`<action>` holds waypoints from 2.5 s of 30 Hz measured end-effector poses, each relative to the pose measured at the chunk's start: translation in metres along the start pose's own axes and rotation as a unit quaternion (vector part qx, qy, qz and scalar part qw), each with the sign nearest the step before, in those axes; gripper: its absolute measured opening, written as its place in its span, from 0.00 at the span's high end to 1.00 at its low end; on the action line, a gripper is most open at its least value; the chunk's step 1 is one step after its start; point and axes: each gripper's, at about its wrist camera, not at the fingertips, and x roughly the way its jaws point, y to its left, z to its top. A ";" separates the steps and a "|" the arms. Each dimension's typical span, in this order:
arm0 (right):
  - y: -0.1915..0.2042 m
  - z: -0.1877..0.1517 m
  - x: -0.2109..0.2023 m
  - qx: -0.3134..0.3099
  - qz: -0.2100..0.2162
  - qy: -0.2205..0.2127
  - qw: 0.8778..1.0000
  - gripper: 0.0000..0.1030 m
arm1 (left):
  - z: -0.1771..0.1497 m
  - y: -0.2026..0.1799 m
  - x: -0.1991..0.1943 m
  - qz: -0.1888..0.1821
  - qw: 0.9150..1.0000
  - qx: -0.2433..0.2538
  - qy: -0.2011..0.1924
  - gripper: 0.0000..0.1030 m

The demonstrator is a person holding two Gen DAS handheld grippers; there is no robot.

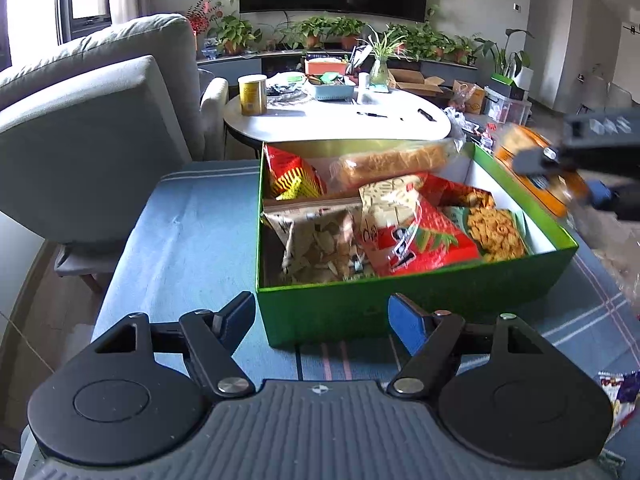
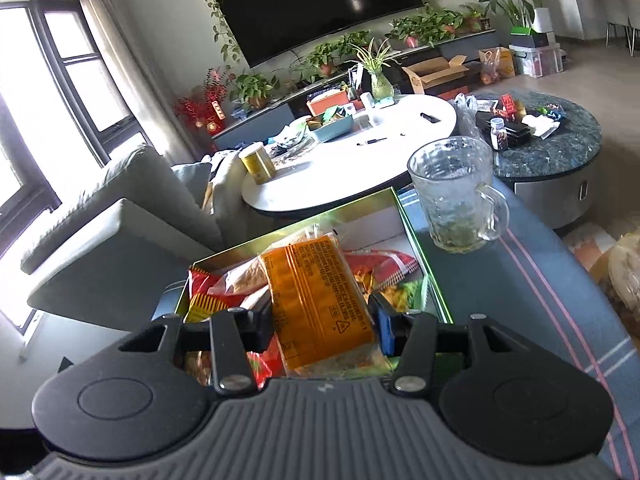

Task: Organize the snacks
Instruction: 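Lower the orange cracker pack into the green box and open the right tool, then move the left tool to the wrapped pastry with red top and grasp it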

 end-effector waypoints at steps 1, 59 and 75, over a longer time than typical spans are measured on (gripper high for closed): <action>0.002 0.001 0.003 -0.002 -0.003 0.000 1.000 0.37 | -0.001 0.000 0.000 0.000 1.000 0.001 0.001 0.31; -0.079 -0.065 -0.078 0.015 0.038 0.026 0.999 0.30 | -0.120 -0.121 -0.065 -0.145 0.937 0.318 0.016 0.27; -0.090 -0.070 -0.079 0.000 0.001 0.025 1.000 0.30 | -0.091 -0.069 -0.051 -0.090 0.986 0.126 0.064 0.22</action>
